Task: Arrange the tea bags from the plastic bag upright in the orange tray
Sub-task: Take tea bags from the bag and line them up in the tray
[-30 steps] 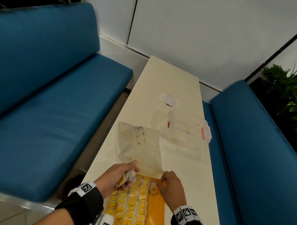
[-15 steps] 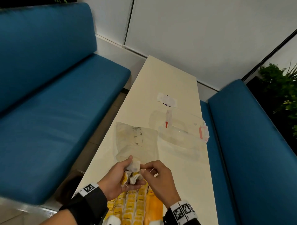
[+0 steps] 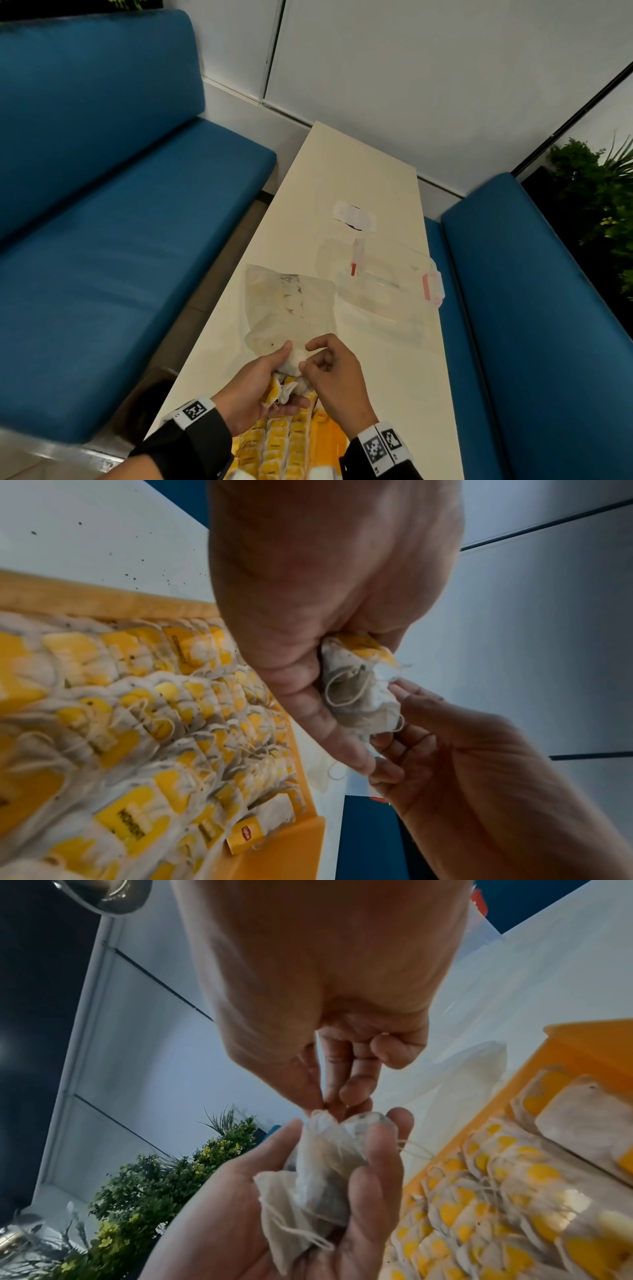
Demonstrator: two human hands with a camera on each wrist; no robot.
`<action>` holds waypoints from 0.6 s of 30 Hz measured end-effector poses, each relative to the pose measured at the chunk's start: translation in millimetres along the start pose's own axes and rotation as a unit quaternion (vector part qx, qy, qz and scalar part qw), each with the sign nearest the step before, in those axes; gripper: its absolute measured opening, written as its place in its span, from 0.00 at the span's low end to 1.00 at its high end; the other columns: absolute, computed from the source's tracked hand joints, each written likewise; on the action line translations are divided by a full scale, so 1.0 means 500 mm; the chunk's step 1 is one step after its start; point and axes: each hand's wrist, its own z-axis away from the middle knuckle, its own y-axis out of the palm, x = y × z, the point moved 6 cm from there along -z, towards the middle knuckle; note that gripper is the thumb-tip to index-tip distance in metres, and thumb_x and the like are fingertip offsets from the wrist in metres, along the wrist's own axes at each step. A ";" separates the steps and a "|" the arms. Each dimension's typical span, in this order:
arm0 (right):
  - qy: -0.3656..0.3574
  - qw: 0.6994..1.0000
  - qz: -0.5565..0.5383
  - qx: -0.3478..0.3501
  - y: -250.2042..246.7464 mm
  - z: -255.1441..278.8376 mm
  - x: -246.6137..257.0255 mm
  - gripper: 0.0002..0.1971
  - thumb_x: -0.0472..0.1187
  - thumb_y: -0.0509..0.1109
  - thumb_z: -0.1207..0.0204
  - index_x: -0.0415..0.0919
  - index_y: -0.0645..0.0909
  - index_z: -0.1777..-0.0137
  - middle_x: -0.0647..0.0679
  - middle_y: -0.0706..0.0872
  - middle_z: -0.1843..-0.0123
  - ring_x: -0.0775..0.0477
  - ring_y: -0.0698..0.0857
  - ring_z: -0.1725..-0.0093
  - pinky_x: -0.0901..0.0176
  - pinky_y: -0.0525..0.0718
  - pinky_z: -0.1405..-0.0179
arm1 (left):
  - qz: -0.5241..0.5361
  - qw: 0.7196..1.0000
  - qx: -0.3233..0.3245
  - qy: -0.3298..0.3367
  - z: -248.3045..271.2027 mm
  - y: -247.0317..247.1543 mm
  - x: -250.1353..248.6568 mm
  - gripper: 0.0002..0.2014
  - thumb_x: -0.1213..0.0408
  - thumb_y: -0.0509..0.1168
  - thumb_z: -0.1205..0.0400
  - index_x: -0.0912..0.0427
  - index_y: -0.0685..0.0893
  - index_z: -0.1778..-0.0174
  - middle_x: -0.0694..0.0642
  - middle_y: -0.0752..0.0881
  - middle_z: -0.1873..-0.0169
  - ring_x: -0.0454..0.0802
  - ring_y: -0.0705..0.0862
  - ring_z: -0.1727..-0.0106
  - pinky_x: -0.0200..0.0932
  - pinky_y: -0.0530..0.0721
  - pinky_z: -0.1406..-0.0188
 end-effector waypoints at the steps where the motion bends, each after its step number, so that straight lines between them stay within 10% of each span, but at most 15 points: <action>1: -0.001 1.000 0.000 -0.003 -0.004 -0.002 0.000 0.10 0.34 0.76 0.27 0.50 0.82 0.54 0.44 0.88 0.67 0.48 0.85 0.67 0.64 0.82 0.64 | -0.003 1.000 0.003 0.002 0.002 0.000 -0.001 0.29 0.43 0.64 0.15 0.69 0.88 0.40 0.69 0.91 0.51 0.63 0.90 0.54 0.53 0.90 0.52; 9: -0.047 0.996 0.077 0.022 -0.025 -0.005 0.004 0.18 0.28 0.71 0.27 0.56 0.89 0.59 0.66 0.90 0.58 0.61 0.87 0.55 0.73 0.81 0.57 | 0.002 1.000 -0.004 0.021 -0.003 -0.023 -0.007 0.18 0.58 0.68 0.15 0.71 0.85 0.39 0.69 0.90 0.53 0.56 0.87 0.60 0.45 0.87 0.65; 18: -0.163 0.969 0.184 0.009 -0.069 -0.006 0.049 0.07 0.36 0.78 0.26 0.51 0.91 0.56 0.60 0.82 0.55 0.57 0.84 0.55 0.75 0.77 0.56 | 0.024 1.000 -0.013 0.000 0.000 -0.025 -0.007 0.24 0.49 0.63 0.13 0.69 0.86 0.39 0.73 0.90 0.52 0.60 0.87 0.62 0.48 0.89 0.64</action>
